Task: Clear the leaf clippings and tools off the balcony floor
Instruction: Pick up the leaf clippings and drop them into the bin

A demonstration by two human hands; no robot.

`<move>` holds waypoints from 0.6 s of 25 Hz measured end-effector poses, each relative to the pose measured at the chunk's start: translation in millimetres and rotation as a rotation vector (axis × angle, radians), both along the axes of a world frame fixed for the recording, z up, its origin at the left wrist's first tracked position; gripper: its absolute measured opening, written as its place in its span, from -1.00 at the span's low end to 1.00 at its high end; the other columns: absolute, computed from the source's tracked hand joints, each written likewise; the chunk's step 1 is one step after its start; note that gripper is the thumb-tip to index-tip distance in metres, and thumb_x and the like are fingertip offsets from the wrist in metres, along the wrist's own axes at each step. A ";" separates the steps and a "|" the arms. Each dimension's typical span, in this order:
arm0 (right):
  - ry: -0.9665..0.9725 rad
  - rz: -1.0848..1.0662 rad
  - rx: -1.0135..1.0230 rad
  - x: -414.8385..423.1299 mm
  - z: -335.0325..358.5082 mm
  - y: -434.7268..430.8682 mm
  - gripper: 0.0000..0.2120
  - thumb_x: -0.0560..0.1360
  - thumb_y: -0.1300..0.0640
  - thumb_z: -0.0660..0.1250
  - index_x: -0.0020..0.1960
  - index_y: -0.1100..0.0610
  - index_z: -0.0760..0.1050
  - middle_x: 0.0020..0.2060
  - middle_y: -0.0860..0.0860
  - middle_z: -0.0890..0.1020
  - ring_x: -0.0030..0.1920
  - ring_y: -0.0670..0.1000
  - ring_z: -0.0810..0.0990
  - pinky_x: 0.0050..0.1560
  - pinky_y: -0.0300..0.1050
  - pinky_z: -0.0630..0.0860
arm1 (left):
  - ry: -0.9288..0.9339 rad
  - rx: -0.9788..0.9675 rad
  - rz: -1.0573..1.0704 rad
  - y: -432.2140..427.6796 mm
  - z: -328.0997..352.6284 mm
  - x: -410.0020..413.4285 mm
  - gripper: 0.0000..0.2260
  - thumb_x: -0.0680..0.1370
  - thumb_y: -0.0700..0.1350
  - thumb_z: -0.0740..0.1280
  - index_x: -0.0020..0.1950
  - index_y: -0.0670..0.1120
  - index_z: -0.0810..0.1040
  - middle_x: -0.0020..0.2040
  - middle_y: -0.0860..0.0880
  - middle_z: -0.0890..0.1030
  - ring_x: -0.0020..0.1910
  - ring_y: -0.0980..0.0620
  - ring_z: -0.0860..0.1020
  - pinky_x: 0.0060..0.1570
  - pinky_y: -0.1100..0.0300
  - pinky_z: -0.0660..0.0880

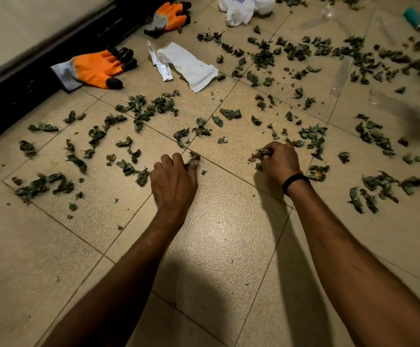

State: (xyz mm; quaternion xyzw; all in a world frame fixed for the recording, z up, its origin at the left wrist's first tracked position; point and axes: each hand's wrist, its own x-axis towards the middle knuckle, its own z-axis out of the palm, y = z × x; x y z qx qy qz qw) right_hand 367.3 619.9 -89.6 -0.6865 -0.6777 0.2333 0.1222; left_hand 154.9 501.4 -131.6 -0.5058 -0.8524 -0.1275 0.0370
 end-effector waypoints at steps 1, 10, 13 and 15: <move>-0.011 0.055 -0.037 -0.9 -1.6 -3.2 -0.73 0.58 0.17 0.28 0.27 0.12 0.51 0.24 0.21 0.44 0.20 0.19 0.49 0.20 -0.13 0.41 | 0.006 0.013 -0.017 -2.8 -1.8 1.5 -0.62 0.65 0.21 0.09 0.03 -0.09 0.47 -0.08 -0.14 0.54 -0.16 -0.12 0.50 -0.18 0.01 0.40; 0.137 0.146 0.175 -33.4 -29.8 -42.6 -0.82 0.55 0.07 0.35 -0.03 0.19 0.53 -0.08 0.04 0.44 -0.15 -0.12 0.41 -0.16 -0.23 0.38 | -0.082 0.074 -0.106 -13.2 -0.3 1.5 -0.78 0.69 -0.02 0.15 -0.10 -0.07 0.43 -0.28 -0.08 0.53 -0.37 -0.11 0.52 -0.41 0.07 0.40; 0.019 0.151 0.229 -37.9 -37.2 -50.9 -0.84 0.59 0.17 0.26 -0.05 0.22 0.57 -0.09 0.10 0.47 -0.11 0.02 0.46 -0.16 -0.15 0.39 | -0.173 0.080 -0.111 -20.9 2.9 -1.8 -0.80 0.69 -0.03 0.12 -0.06 -0.08 0.41 -0.23 -0.09 0.52 -0.35 -0.12 0.51 -0.38 0.08 0.36; 0.088 0.051 0.158 -40.9 -25.0 -57.2 -0.84 0.58 0.19 0.28 -0.05 0.20 0.62 -0.10 0.08 0.55 -0.13 0.00 0.48 -0.17 -0.23 0.34 | -0.263 0.114 -0.072 -29.4 9.0 -4.2 -0.80 0.67 -0.03 0.14 -0.07 -0.10 0.42 -0.22 -0.10 0.54 -0.31 -0.13 0.50 -0.34 0.08 0.32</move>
